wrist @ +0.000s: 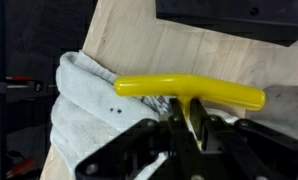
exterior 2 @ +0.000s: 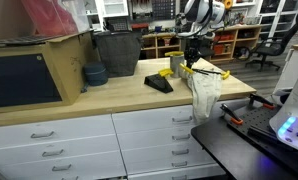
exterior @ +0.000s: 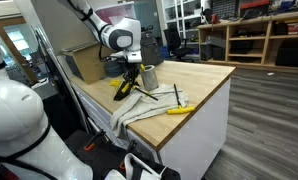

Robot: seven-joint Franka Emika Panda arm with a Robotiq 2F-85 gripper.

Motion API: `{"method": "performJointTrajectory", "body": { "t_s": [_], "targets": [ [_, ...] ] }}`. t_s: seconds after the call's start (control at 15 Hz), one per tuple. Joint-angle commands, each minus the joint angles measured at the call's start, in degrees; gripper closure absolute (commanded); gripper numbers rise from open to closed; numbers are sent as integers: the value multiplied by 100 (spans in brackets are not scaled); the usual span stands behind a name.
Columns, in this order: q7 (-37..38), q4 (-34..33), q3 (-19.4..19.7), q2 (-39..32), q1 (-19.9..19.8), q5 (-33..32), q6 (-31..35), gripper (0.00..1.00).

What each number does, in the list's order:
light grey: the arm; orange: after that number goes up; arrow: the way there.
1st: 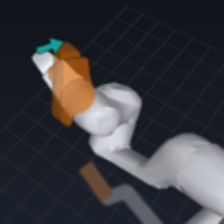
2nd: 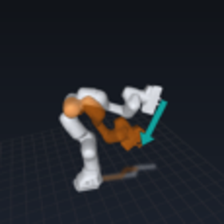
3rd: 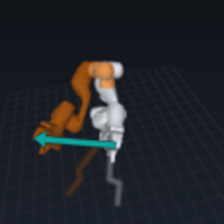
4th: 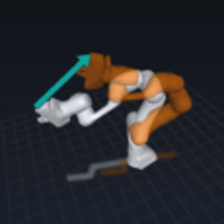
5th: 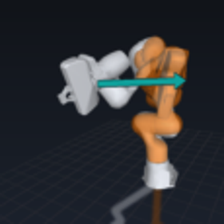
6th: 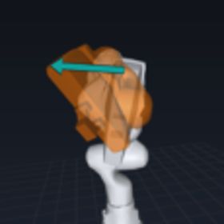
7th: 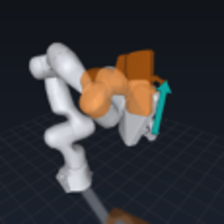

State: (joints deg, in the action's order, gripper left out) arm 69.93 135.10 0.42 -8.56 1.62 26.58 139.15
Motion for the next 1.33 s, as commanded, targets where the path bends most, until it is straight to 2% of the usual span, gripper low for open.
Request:
{"method": "performJointTrajectory", "body": {
  "t_s": [0.0,0.13,0.33,0.6,0.87,0.93,1.0,1.27],
  "targets": [
    [-974,154,-21,90,-285,780,-310,96],
    [-1325,222,57,8,-385,931,-493,96],
    [-1519,288,230,-76,-494,735,-768,96],
    [-1351,236,410,-91,-424,-154,-1110,96],
    [-969,242,366,-3,-185,-1188,-1069,96],
    [-772,288,329,58,-70,-1486,-993,60],
    [-587,322,280,108,46,-1762,-910,59],
    [272,224,19,39,448,-2449,-638,30]
  ]
}}
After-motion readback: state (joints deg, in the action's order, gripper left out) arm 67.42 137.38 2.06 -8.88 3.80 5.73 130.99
